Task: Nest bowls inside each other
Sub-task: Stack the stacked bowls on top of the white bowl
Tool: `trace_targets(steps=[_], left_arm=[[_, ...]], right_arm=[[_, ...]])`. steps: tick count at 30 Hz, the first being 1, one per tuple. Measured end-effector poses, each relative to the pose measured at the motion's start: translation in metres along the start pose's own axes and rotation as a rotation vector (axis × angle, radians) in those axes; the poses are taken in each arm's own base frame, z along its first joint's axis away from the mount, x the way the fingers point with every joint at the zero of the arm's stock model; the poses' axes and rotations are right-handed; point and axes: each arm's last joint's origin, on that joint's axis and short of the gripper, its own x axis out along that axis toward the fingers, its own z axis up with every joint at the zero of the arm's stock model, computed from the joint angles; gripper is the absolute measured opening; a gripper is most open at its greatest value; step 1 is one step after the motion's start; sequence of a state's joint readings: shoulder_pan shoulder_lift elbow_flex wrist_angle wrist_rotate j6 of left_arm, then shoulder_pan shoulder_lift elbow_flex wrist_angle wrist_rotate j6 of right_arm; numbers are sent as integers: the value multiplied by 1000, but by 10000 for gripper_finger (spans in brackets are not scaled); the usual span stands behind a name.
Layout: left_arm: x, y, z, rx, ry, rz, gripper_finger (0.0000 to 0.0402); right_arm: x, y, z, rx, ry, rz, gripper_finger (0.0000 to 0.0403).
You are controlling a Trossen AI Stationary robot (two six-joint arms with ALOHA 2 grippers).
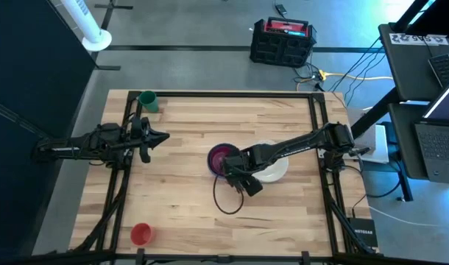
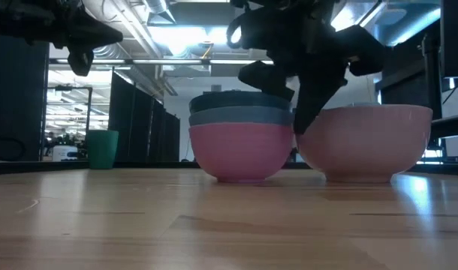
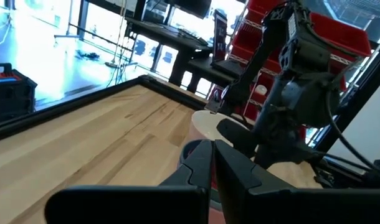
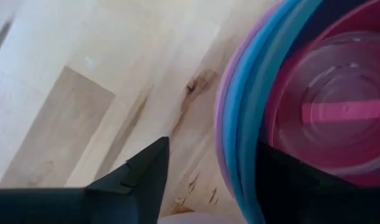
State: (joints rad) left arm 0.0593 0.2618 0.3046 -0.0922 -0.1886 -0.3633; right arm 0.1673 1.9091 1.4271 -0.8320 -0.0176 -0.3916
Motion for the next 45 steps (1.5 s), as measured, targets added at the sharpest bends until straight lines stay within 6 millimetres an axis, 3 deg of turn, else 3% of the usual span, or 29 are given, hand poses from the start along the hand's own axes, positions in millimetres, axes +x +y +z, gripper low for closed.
trace_targets(steps=[9,27,33,38,45], left_arm=[[0,0,0,-2,0,0,0],[0,0,1,-2,-5,-2,0],[0,0,1,3,-6,-2,0],[0,0,1,4,-6,-2,0],[0,0,1,5,-5,-3,0]], right_arm=[[0,-7,-3,41,2,-12,45],[-4,-8,-2,40,25,-52,23],[-23,-16,8,25,3,-91,23],[-39,-27,7,46,40,-118,23],[-67,-28,-2,97,59,-159,23]])
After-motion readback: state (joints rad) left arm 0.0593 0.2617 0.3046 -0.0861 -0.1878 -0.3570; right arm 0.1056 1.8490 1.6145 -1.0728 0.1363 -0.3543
